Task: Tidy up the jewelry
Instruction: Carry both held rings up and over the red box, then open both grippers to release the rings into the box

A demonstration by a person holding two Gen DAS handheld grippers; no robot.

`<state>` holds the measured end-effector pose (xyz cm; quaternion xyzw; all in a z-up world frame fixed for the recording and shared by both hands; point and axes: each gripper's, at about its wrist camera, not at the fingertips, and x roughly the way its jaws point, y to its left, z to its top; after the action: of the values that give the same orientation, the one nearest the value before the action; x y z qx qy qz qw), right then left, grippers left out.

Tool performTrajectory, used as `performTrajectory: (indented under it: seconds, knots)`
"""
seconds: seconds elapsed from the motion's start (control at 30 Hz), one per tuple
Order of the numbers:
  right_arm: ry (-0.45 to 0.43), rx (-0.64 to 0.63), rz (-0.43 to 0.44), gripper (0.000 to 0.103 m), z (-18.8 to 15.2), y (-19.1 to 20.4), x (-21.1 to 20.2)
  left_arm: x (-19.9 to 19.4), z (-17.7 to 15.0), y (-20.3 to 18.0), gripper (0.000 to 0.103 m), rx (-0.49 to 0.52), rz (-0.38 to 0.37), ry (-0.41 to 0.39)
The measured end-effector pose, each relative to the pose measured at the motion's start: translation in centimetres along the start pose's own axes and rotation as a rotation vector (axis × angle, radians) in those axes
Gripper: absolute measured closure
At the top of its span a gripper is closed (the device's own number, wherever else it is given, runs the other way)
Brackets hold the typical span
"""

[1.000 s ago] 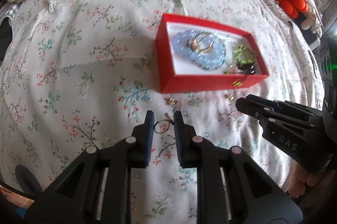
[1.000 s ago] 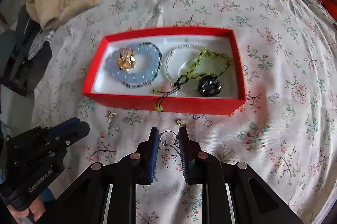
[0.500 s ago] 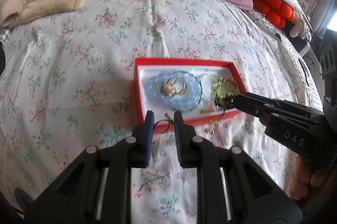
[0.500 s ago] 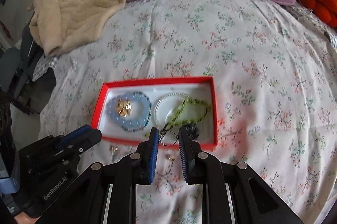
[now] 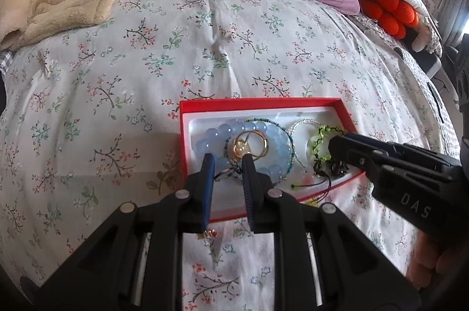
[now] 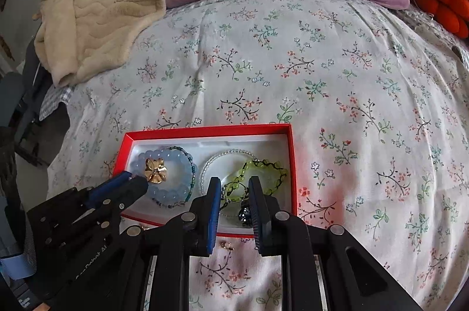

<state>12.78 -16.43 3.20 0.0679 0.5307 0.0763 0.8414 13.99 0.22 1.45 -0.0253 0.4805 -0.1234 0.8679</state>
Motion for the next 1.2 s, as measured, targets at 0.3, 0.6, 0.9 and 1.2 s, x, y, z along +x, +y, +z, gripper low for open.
performTrajectory:
  seconds: [0.3, 0.6, 0.9, 1.2]
  knots:
    - [0.010, 0.009, -0.002, 0.083, 0.1, -0.1, 1.1, 0.3, 0.0, -0.1, 0.082, 0.006, 0.005, 0.006]
    - [0.013, 0.014, -0.001, 0.081, 0.1, -0.2, 0.2, -0.8, -0.2, -0.2, 0.064, 0.011, 0.008, 0.006]
    - [-0.011, -0.016, -0.016, 0.051, -0.8, -0.1, -2.7, -2.7, -1.1, -0.8, 0.043, 0.015, 0.009, 0.014]
    - [-0.007, 0.006, -0.033, 0.042, -2.2, -1.5, -5.1, -4.5, -2.4, -0.4, 0.032, 0.009, 0.039, 0.022]
